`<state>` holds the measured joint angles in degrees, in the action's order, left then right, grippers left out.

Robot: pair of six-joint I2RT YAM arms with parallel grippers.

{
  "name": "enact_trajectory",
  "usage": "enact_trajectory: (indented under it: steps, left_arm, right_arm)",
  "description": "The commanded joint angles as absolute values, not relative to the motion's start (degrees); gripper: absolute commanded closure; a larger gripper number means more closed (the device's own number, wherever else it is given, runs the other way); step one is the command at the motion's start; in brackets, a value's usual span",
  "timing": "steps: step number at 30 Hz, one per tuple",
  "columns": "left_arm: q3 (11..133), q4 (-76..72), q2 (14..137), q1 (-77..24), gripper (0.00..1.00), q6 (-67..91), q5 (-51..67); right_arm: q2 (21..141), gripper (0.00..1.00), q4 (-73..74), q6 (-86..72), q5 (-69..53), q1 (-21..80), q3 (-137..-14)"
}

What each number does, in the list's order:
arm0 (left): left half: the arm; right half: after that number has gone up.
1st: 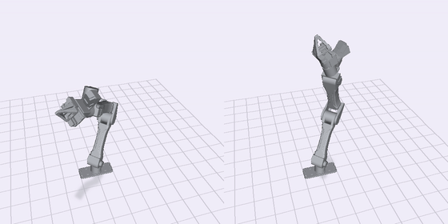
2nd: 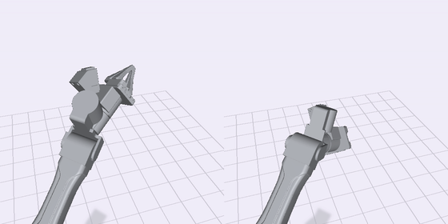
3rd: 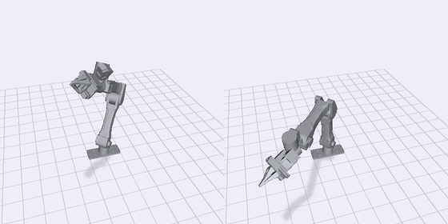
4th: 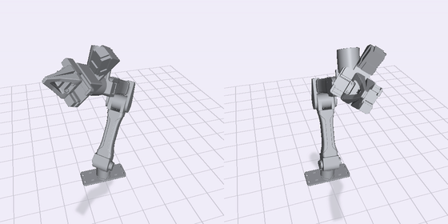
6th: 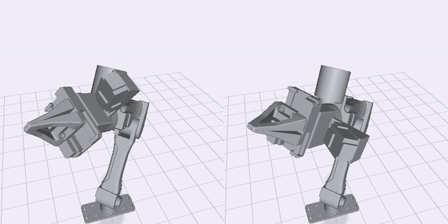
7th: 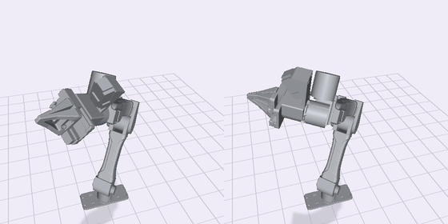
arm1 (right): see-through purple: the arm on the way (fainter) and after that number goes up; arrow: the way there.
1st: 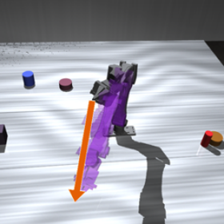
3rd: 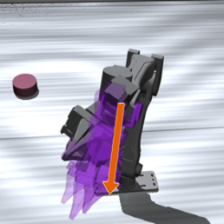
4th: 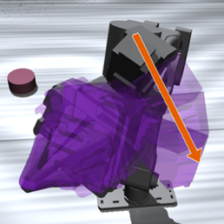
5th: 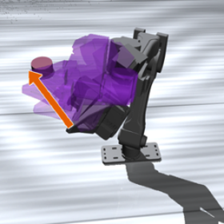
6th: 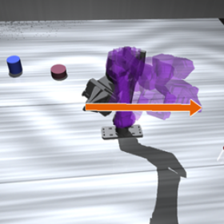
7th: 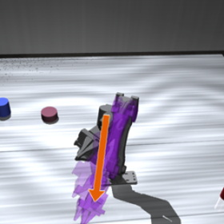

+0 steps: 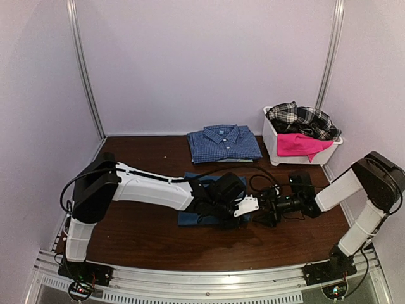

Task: Fold and stack the mixed laundry pile
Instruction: Pick up the square-folded T-shirt from the center of the board, then pass from the left arm to the right

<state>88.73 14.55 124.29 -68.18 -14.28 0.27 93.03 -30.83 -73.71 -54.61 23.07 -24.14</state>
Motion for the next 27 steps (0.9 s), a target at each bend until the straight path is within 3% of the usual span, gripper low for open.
enact_trajectory:
  steps: [1, 7, 15, 27]
  left_arm:
    - [89.91, 11.44, 120.42, -67.45, 1.00, -12.99, 1.58]
    - [88.36, 10.11, 118.71, -67.42, 1.00, -12.87, 2.75]
    - [85.31, 8.77, 116.08, -67.46, 1.00, -12.64, 4.73]
    - [80.77, 9.24, 113.48, -67.49, 1.00, -14.04, 7.59]
  right_arm:
    - [95.47, 0.13, -39.62, -78.91, -54.76, 25.36, -23.72]
    - [100.93, 0.18, -43.21, -81.06, -53.88, 26.35, -26.84]
    - [112.08, 0.31, -60.83, -90.56, -54.31, 27.05, -28.48]
    - [120.34, 0.42, -57.19, -87.10, -53.54, 25.73, -37.50]
